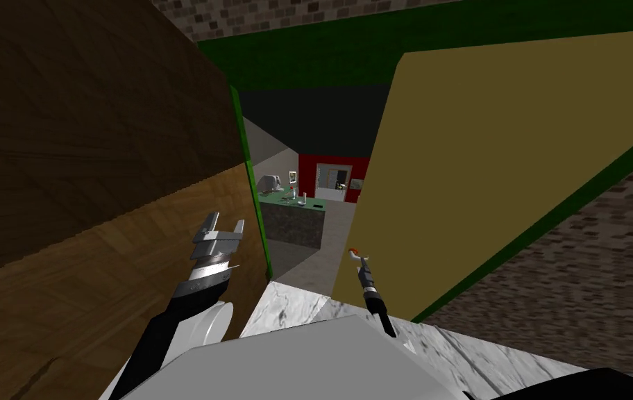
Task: Pull the door open
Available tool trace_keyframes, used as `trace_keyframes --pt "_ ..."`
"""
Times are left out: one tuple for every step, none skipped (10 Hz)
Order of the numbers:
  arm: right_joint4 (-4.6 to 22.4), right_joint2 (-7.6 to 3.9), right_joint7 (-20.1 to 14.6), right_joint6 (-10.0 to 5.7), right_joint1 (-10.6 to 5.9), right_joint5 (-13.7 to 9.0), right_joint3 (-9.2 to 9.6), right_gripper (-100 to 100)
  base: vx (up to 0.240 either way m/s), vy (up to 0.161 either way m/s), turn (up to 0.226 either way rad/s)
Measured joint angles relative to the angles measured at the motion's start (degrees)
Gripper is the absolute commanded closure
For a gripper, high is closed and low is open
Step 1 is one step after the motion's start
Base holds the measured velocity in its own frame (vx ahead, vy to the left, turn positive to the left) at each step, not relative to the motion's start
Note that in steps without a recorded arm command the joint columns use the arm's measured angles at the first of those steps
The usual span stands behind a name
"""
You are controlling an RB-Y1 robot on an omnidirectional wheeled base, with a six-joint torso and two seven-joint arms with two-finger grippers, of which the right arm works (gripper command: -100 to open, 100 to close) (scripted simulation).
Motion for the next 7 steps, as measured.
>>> trace_keyframes --pt "0.53 -0.58 -0.63 -0.73 0.34 -0.26 -0.38 -100 0.204 -0.037 0.107" --pt "1.37 -0.97 -0.99 -1.29 0.36 -0.46 -0.69 -100 0.095 -0.016 0.025" --pt "1.49 -1.01 -1.06 -1.44 0.32 -0.48 -0.72 100 -0.014 0.000 -0.020" --pt "1.40 -0.99 -1.02 -1.36 0.32 -0.47 -0.70 100 -0.033 0.004 -0.007" --pt "1.26 -1.07 -1.00 -1.43 0.21 -0.49 -0.76 100 -0.031 0.007 0.006" --pt "1.34 -1.04 -0.97 -1.31 0.28 -0.47 -0.73 100 -0.020 0.004 0.000" --pt "1.40 -0.99 -0.95 -1.24 0.35 -0.45 -0.68 100 -0.010 0.003 -0.002"
